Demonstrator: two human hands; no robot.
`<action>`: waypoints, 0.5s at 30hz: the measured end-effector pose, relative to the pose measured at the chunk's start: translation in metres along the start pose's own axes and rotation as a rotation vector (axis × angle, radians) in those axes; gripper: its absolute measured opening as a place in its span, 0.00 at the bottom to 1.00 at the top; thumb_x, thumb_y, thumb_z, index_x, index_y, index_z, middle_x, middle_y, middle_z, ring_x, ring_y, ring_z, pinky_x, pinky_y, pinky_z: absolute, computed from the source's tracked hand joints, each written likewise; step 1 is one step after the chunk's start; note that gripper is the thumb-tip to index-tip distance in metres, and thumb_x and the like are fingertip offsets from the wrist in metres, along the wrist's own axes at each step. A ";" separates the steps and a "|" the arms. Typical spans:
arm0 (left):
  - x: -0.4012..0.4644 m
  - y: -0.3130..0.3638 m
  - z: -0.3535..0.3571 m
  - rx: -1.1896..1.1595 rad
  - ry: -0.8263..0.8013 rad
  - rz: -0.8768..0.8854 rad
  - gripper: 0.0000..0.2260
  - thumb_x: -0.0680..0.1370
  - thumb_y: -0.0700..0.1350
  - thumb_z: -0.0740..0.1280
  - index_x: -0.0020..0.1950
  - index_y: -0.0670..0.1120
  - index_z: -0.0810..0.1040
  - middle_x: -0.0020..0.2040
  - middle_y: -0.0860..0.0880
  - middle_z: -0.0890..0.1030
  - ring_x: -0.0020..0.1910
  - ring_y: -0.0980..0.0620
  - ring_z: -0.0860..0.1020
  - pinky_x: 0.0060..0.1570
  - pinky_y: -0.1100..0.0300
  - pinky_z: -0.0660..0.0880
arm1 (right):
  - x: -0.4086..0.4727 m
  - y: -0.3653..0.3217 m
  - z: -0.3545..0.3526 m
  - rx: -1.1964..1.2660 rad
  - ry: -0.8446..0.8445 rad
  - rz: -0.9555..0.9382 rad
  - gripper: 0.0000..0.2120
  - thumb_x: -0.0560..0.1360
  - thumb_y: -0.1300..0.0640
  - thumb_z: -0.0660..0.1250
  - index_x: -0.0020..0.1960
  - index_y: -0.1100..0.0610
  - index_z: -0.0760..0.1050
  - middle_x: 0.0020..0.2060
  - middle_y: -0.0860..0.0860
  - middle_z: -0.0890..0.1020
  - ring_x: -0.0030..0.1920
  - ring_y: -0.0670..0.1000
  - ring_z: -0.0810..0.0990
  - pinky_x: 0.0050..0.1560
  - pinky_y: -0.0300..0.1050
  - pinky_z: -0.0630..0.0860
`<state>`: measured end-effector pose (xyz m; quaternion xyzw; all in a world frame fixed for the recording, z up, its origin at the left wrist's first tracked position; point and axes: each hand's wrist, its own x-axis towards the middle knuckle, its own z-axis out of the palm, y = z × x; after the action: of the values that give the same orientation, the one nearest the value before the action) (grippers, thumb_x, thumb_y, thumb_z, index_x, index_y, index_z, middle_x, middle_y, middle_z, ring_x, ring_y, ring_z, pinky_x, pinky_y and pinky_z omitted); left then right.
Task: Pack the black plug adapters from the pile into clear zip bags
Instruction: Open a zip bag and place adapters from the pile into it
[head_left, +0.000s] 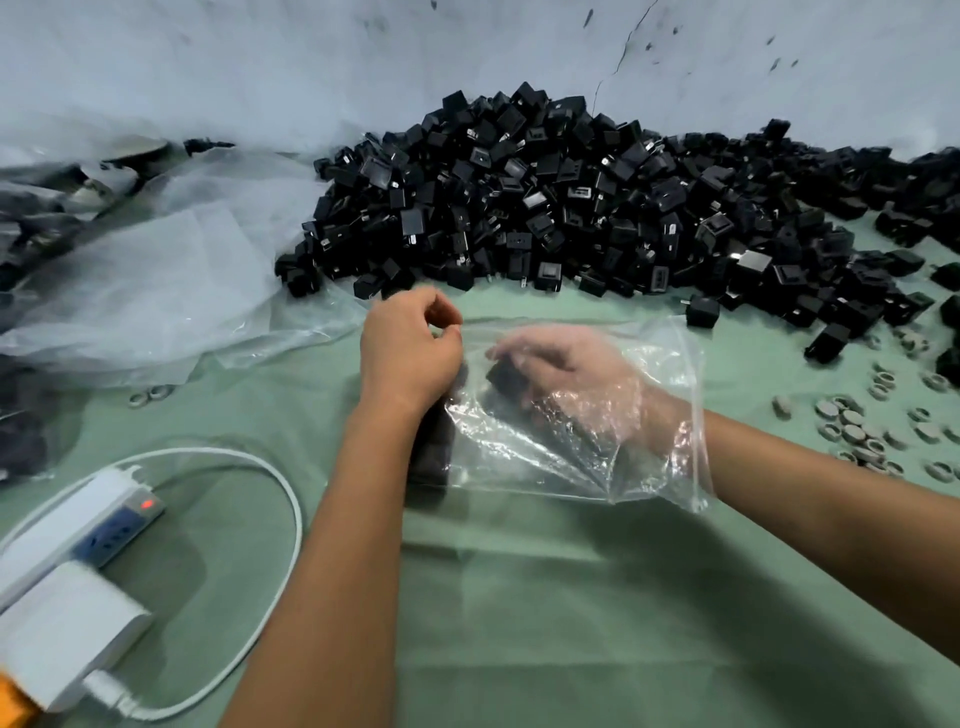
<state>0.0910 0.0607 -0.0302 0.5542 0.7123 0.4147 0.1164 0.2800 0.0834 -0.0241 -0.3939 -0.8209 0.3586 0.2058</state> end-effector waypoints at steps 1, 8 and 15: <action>-0.001 -0.001 0.001 0.017 -0.021 -0.004 0.06 0.74 0.39 0.72 0.44 0.51 0.83 0.43 0.54 0.84 0.44 0.53 0.81 0.50 0.55 0.79 | 0.002 0.002 0.001 0.068 -0.012 0.060 0.11 0.84 0.61 0.61 0.61 0.52 0.80 0.43 0.45 0.84 0.41 0.47 0.85 0.46 0.43 0.84; -0.006 -0.002 0.003 0.089 -0.036 0.005 0.05 0.74 0.40 0.73 0.44 0.50 0.83 0.44 0.52 0.83 0.47 0.50 0.80 0.53 0.51 0.79 | 0.000 0.026 0.007 0.306 -0.017 0.054 0.12 0.75 0.62 0.74 0.58 0.59 0.80 0.48 0.53 0.88 0.42 0.54 0.89 0.39 0.43 0.85; -0.006 -0.004 0.004 0.101 -0.055 -0.011 0.05 0.75 0.41 0.72 0.44 0.51 0.84 0.44 0.53 0.82 0.51 0.47 0.80 0.54 0.49 0.78 | 0.007 0.039 0.017 0.052 0.083 -0.038 0.11 0.75 0.52 0.77 0.50 0.37 0.79 0.42 0.26 0.82 0.42 0.30 0.81 0.43 0.25 0.76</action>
<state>0.0928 0.0575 -0.0372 0.5666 0.7318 0.3624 0.1101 0.2844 0.0989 -0.0644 -0.3875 -0.8094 0.3593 0.2563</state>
